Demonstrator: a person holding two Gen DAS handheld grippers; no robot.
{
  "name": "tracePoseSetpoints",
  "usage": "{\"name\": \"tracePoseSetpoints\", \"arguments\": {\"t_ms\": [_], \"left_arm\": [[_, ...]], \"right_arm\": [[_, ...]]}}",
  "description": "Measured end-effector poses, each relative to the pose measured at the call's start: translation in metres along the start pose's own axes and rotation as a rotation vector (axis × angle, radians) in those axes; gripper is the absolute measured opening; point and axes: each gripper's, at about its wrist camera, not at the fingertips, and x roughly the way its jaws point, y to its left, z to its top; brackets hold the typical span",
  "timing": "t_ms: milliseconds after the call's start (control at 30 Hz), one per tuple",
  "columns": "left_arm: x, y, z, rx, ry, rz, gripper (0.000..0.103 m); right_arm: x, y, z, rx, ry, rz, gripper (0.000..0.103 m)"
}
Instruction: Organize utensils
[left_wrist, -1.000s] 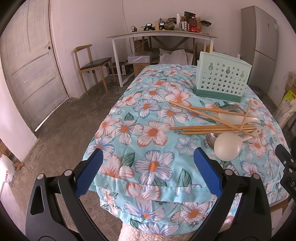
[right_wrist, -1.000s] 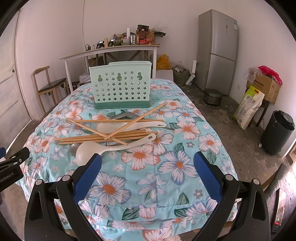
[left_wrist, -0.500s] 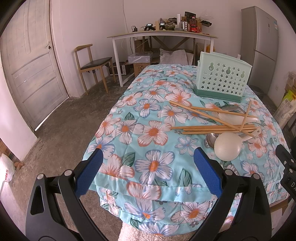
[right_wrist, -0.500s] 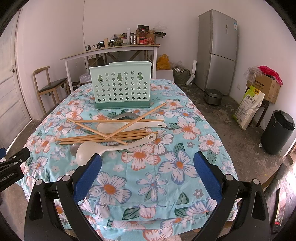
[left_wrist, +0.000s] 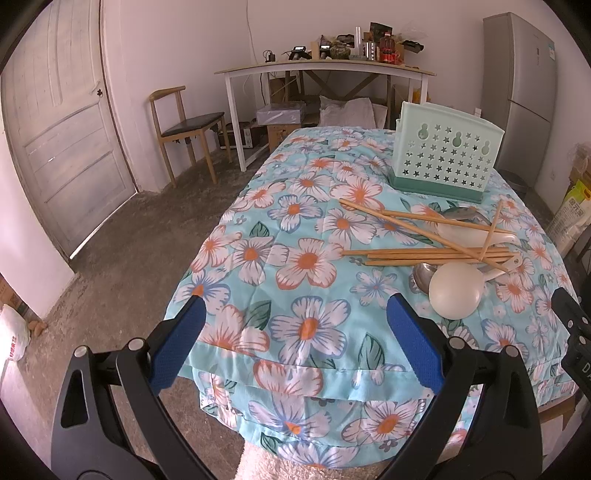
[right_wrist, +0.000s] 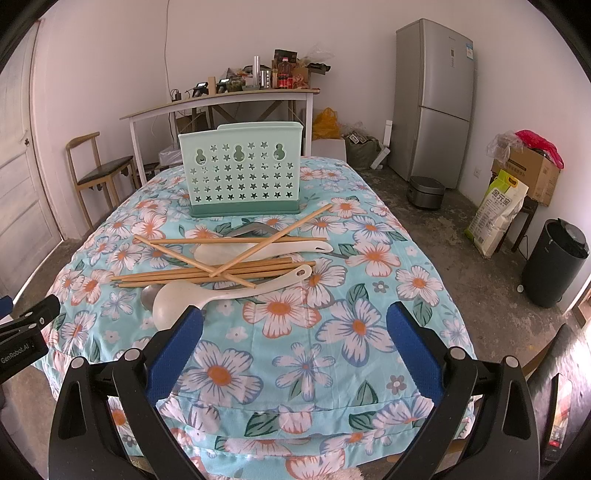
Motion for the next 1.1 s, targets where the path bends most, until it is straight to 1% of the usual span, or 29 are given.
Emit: {"name": "tracePoseSetpoints", "arguments": {"t_ms": [1100], "left_arm": [[-0.0015, 0.0059, -0.0024, -0.001, 0.003, 0.007, 0.095]], "right_arm": [[-0.0001, -0.0039, -0.0012, 0.011, -0.007, 0.004, 0.097]]}}
